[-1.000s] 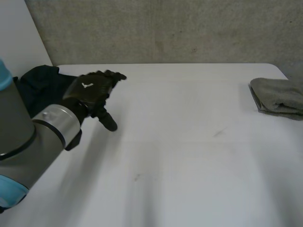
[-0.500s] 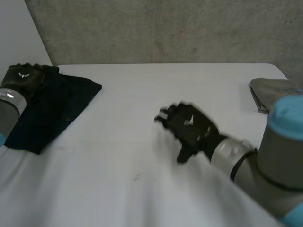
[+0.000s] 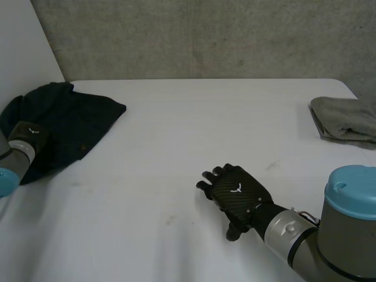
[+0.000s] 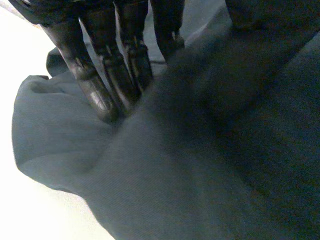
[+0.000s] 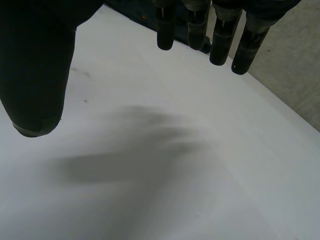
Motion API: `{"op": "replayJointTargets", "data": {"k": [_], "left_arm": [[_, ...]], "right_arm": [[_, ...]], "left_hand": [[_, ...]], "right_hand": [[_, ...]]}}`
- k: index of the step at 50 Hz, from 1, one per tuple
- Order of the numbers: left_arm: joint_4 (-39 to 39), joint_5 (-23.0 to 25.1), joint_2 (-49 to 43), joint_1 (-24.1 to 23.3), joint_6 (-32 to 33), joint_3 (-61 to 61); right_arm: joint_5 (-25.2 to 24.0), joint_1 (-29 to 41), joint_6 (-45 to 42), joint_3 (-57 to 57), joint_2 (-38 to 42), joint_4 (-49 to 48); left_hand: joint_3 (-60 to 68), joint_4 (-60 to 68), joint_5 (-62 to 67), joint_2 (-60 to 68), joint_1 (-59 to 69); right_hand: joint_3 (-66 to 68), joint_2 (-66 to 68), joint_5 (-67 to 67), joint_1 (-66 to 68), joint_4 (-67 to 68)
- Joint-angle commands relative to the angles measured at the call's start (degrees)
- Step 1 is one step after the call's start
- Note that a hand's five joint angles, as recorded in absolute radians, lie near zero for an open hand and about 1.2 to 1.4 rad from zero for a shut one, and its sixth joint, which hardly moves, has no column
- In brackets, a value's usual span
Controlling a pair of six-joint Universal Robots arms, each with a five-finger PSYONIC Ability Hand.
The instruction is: Fold the laundry.
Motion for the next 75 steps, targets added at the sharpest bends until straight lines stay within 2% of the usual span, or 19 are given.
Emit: {"op": "replayJointTargets", "data": {"k": [1,6,10,15,18,23,26,27,28,32,33,37,41,49,55,65,69,72,75], "left_arm": [[1.13,-6.61,2.29,-3.64,-0.69,0.01],[0.87,-6.44,8.62,-9.27,-6.13,-2.62],[0.35,-6.35,16.35,-14.63,-14.82,-6.40],[-0.71,-5.22,24.96,-28.14,-28.34,-11.85],[-1.59,-4.60,26.82,-33.87,-32.58,-13.96],[-5.45,-3.55,25.87,-47.39,-39.09,-17.65],[-6.68,-2.40,24.81,-51.28,-39.98,-17.92],[-6.95,-2.05,24.63,-52.68,-39.72,-17.92],[-7.04,-2.22,24.89,-52.78,-39.63,-17.92],[-6.86,-2.92,27.96,-48.58,-39.54,-17.22],[-6.86,-3.62,29.79,-44.82,-39.45,-16.96],[-7.12,-4.33,30.78,-36.03,-38.49,-16.69],[-8.52,-4.42,31.22,-31.35,-37.87,-17.74],[-15.65,-4.42,37.01,-28.26,-38.31,-27.48],[-14.43,-4.25,40.71,-27.39,-37.70,-33.12],[-11.26,-4.33,37.20,-24.22,-37.52,-33.48],[-9.59,-4.33,33.86,-24.13,-37.52,-32.87],[-8.18,-4.42,31.31,-24.22,-37.26,-32.25],[-7.13,-4.59,28.76,-24.40,-35.42,-31.11]], "right_arm": [[1.51,-2.82,0.00,-0.41,-2.01,0.06],[2.04,-6.69,0.35,-1.11,-3.76,0.14],[2.83,-10.11,0.71,-1.99,-5.35,0.14],[5.28,-15.64,2.11,-4.09,-7.02,0.23],[5.73,-16.71,2.82,-4.98,-7.11,0.41],[5.82,-16.89,2.82,-5.33,-7.02,0.67],[5.73,-16.89,2.73,-5.24,-7.02,0.76],[5.64,-17.06,2.82,-5.16,-6.93,0.76],[5.47,-16.98,2.90,-5.07,-6.93,0.76],[5.20,-16.27,2.64,-4.80,-6.05,0.85],[5.20,-16.19,2.47,-4.72,-5.70,0.85],[5.38,-15.92,2.46,-4.80,-5.53,1.20],[5.12,-14.17,2.64,-4.72,-5.61,3.65],[2.49,-8.81,-2.96,-5.24,-5.44,9.72],[-1.65,-7.05,-13.69,-4.10,-2.55,10.16],[-2.00,-3.00,-14.50,-5.07,5.89,6.13],[-1.57,-1.07,-13.88,-5.94,8.88,2.79],[-0.51,-0.72,-12.83,-7.17,10.64,1.29],[1.42,-0.63,-12.48,-8.84,11.09,1.37]], "left_hand": [[20.90,19.53,21.45,19.70,16.75],[20.90,19.53,21.45,19.70,16.75],[20.90,19.53,21.45,19.70,16.75],[20.90,19.53,21.45,19.70,16.75],[20.90,19.53,21.45,19.70,16.75],[20.09,18.72,20.64,18.89,15.94],[-6.55,-7.92,-6.00,-7.75,-10.70],[-36.80,-38.18,-36.25,-38.01,-40.96],[-49.10,-50.47,-48.55,-50.30,-53.25],[-49.10,-50.47,-48.55,-50.30,-53.25],[-49.10,-50.47,-48.55,-50.30,-53.25],[-48.55,-49.93,-48.00,-49.76,-52.71],[-46.54,-47.91,-45.99,-47.74,-50.69],[-43.84,-45.21,-43.29,-45.04,-47.99],[-45.86,-47.23,-45.30,-47.06,-50.01],[-44.85,-46.23,-44.30,-46.06,-49.00],[-38.98,-40.36,-38.43,-40.19,-43.13],[-27.39,-28.77,-26.84,-28.60,-31.55],[-1.69,-3.06,-1.14,-2.89,-5.84]], "right_hand": [[-1.85,-2.25,-3.18,-1.06,-2.94],[-1.85,-2.25,-3.18,-1.06,-2.94],[-1.85,-2.25,-3.18,-1.06,-2.94],[-1.85,-2.25,-3.18,-1.06,-2.94],[-1.85,-2.25,-3.18,-1.06,-2.94],[-1.85,-2.25,-3.18,-1.06,-2.94],[-1.85,-2.25,-3.18,-1.06,-2.94],[-1.85,-2.25,-3.18,-1.06,-2.94],[-1.85,-2.25,-3.18,-1.06,-2.94],[-1.85,-2.25,-3.18,-1.06,-2.94],[-1.85,-2.25,-3.18,-1.06,-2.94],[-1.85,-2.25,-3.18,-1.06,-2.94],[-1.85,-2.25,-3.18,-1.06,-2.94],[-1.85,-2.25,-3.18,-1.06,-2.94],[-1.85,-2.25,-3.18,-1.06,-2.94],[-0.60,-1.00,-1.93,0.19,-1.69],[11.83,11.43,10.50,12.62,10.74],[30.29,29.90,28.97,31.09,29.21],[61.07,60.67,59.75,61.86,59.99]]}}
